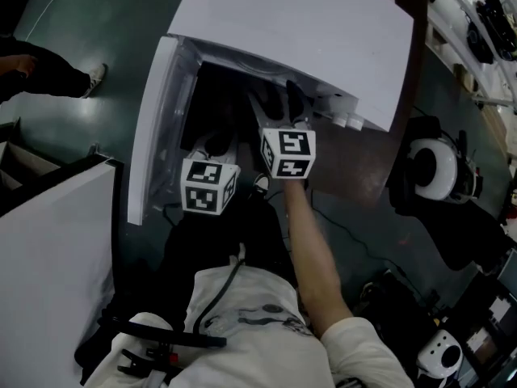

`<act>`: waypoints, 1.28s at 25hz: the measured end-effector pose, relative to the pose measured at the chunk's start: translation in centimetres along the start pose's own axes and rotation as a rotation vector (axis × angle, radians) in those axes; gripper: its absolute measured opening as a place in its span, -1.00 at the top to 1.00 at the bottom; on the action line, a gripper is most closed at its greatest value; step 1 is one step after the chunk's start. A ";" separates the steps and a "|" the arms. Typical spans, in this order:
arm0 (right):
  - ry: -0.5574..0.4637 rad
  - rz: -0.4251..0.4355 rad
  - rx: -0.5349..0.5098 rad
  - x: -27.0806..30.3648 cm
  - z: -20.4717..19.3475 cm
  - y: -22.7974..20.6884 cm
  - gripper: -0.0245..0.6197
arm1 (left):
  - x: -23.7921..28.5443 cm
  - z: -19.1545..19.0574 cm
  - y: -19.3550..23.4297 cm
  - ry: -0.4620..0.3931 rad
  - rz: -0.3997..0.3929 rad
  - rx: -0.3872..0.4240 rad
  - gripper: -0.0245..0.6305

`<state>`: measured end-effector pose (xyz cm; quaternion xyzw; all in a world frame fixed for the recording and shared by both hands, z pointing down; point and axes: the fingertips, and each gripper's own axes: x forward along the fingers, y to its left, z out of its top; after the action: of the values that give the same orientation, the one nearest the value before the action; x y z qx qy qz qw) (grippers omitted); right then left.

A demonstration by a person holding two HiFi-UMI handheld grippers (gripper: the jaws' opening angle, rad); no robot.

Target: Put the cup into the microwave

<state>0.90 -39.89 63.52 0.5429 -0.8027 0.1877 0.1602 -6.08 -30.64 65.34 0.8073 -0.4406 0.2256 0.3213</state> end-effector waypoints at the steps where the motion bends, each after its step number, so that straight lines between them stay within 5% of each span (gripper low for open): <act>1: -0.002 -0.014 0.006 -1.7 -0.2 0.2 -0.02 | -0.5 0.6 -0.4 -0.025 0.000 0.009 0.93; 6: -0.092 -0.174 0.069 -9.9 1.0 -0.9 0.92 | -3.1 4.2 -2.5 -0.148 -0.007 0.039 0.93; 11: -0.166 -0.199 0.065 -15.8 3.2 -1.1 0.92 | -5.8 7.4 -6.3 -0.286 -0.028 0.088 0.93; 21: -0.342 -0.273 0.041 -26.7 8.3 -2.9 0.92 | -11.9 12.2 -13.8 -0.497 -0.041 0.338 0.93; 27: -0.414 -0.365 0.052 -31.6 9.2 -5.3 0.92 | -13.2 13.6 -16.3 -0.557 -0.060 0.258 0.93; 32: -0.453 -0.417 0.052 -34.1 10.0 -6.9 0.92 | -14.4 15.8 -20.5 -0.615 -0.111 0.337 0.93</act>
<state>19.06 -19.31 39.93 0.7280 -0.6841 0.0454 -0.0014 5.41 -25.54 38.51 0.9019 -0.4286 0.0237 0.0476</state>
